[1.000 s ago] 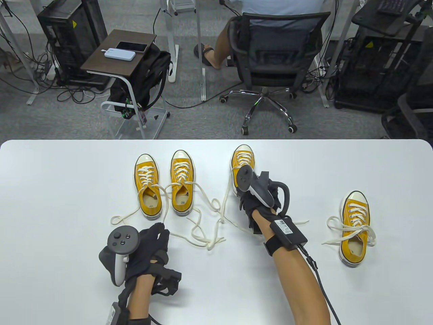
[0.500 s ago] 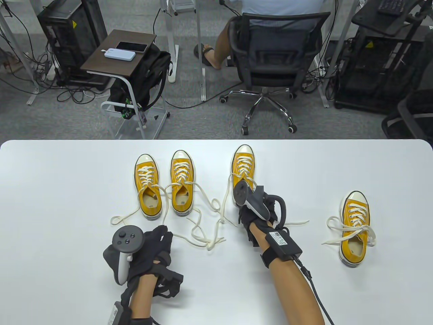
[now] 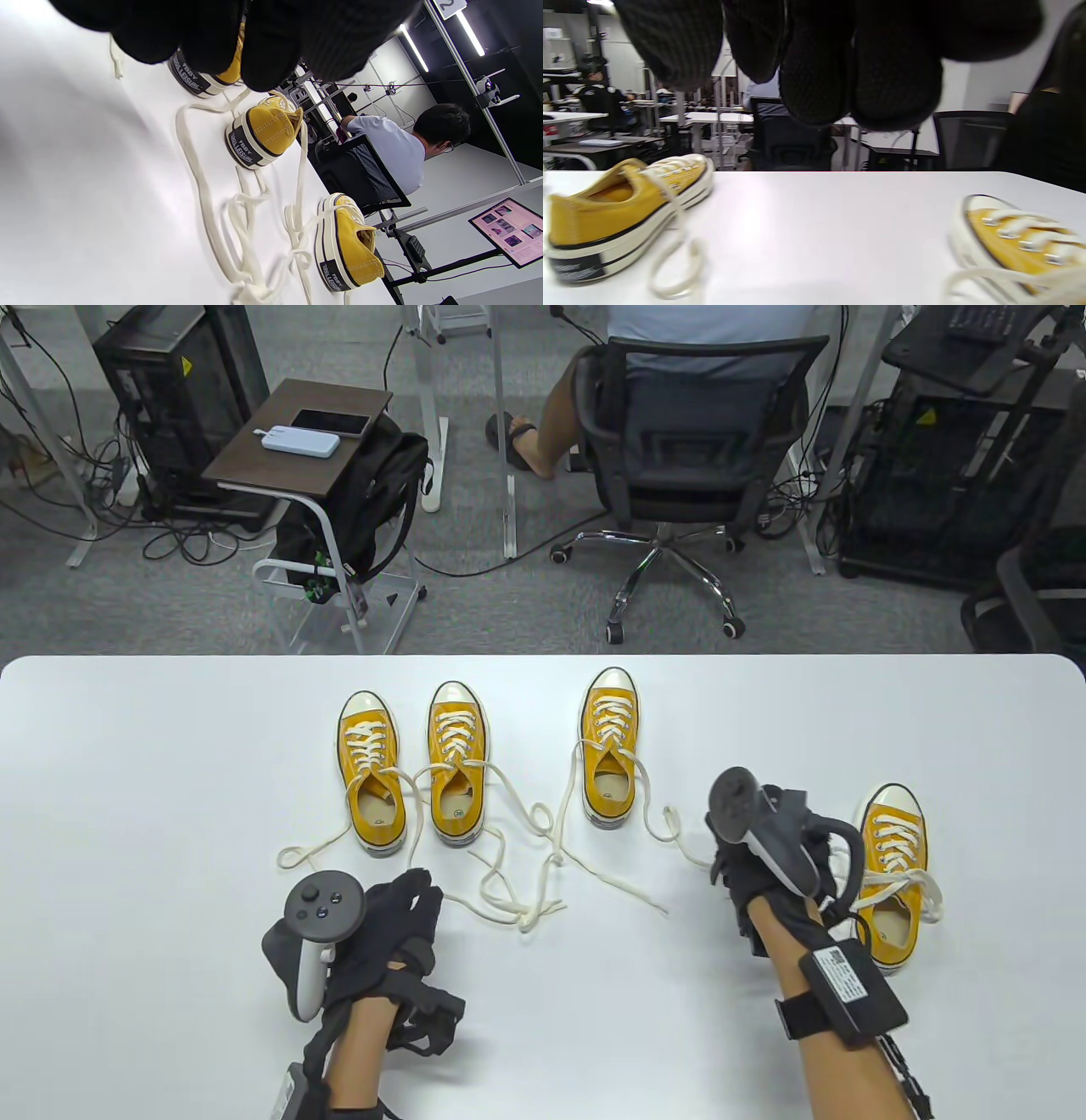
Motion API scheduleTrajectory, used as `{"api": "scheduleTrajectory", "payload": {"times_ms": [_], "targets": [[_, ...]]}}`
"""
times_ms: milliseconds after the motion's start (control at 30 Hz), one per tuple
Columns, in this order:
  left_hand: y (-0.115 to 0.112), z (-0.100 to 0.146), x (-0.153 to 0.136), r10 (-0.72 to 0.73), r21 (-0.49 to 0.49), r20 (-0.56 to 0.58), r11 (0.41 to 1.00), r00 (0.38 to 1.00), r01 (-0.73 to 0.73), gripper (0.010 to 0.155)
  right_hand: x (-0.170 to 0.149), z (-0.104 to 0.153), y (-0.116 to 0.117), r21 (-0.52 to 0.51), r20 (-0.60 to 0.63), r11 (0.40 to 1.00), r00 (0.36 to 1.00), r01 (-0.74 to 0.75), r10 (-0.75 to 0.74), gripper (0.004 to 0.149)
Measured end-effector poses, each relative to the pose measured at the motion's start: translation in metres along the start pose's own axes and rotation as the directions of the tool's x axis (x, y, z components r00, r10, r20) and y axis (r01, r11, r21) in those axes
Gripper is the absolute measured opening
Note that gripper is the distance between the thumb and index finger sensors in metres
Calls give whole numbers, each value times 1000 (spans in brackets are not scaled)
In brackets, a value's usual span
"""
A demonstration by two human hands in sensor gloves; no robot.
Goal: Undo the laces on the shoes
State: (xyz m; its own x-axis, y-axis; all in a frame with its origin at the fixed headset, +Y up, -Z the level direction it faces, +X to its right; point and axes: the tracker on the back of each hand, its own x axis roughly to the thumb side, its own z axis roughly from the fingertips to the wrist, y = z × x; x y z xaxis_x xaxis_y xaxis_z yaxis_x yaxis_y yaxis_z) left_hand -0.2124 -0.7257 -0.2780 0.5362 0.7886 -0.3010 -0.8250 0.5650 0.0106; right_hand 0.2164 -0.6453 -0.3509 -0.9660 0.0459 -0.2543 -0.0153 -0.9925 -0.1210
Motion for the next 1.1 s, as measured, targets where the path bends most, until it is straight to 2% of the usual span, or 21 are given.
{"api": "scheduleTrajectory", "payload": {"times_ms": [133,267,333,533,600,700,833,867,900,1000,1100], "targets": [[0,0,0,-1,0,2,1000,1000,1,60,-54,13,-2,45,-104,999,994,22,-18,59],[-1,0,0,-12,-1,2,1000,1000,12,60,-105,25,10,135,-214,990,977,52,-22,56],[-3,0,0,-19,-2,1,1000,1000,19,60,-121,28,16,162,-246,985,969,66,-24,56],[-5,-1,0,-43,-7,-6,999,999,43,60,-144,41,32,262,-268,962,964,81,-8,59],[-6,-1,0,-48,-7,-9,999,999,48,60,-146,43,41,333,-273,941,961,58,37,64],[-6,-1,0,-52,-11,-11,999,999,52,60,-147,43,60,384,-258,922,964,45,60,66],[-9,-2,-2,-73,-15,-23,997,997,73,60,-150,42,81,376,-260,925,964,50,53,55],[-9,-2,-2,-75,-16,-25,997,997,74,60,-151,42,81,337,-263,941,963,37,56,45],[-10,-2,-2,-76,-15,-26,997,997,76,60,-151,42,81,277,-254,960,967,44,29,44],[-12,-4,-3,-93,-17,-30,996,995,92,60,-152,43,79,254,-245,966,970,55,9,41],[-13,-4,-3,-104,-19,-33,994,994,104,60,-153,45,66,150,-239,987,971,63,-26,40]]}}
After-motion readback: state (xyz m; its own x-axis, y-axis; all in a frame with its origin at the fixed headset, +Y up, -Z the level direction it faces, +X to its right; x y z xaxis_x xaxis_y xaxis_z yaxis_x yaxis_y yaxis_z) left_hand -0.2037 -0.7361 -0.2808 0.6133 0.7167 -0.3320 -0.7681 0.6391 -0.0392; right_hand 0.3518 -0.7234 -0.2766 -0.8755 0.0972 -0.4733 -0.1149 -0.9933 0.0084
